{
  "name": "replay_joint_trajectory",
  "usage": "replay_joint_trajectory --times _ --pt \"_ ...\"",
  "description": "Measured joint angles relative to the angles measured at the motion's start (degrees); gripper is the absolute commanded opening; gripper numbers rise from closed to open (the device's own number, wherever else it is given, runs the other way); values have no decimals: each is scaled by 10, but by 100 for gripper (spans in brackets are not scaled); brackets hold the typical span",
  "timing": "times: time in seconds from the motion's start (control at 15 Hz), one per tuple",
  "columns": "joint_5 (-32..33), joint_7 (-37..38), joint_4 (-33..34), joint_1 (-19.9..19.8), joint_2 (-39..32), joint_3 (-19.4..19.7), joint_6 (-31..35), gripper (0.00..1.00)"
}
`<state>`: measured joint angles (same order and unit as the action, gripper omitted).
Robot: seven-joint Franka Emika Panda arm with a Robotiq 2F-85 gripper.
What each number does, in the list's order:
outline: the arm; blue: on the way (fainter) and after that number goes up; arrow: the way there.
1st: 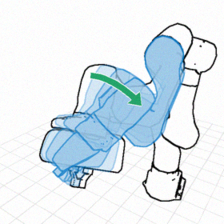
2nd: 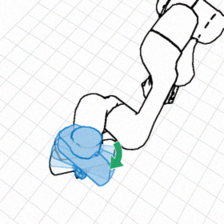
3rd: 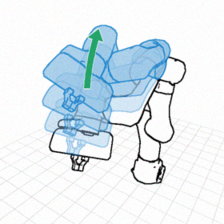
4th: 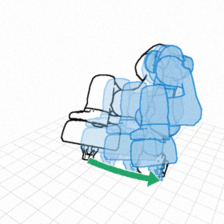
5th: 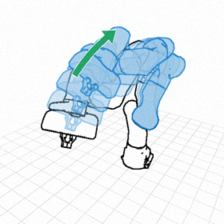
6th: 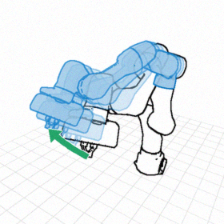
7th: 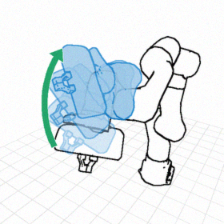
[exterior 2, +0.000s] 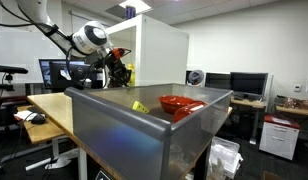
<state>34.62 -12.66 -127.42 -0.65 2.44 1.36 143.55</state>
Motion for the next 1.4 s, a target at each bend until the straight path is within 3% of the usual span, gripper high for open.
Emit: replay_joint_trajectory --times 0.73,1.2,1.4 --pt "-13 3 1 6 30 -9 -34 0" --pt "-104 -72 0 37 52 -22 -37 0" --pt "-113 -75 2 47 50 -27 -36 0"
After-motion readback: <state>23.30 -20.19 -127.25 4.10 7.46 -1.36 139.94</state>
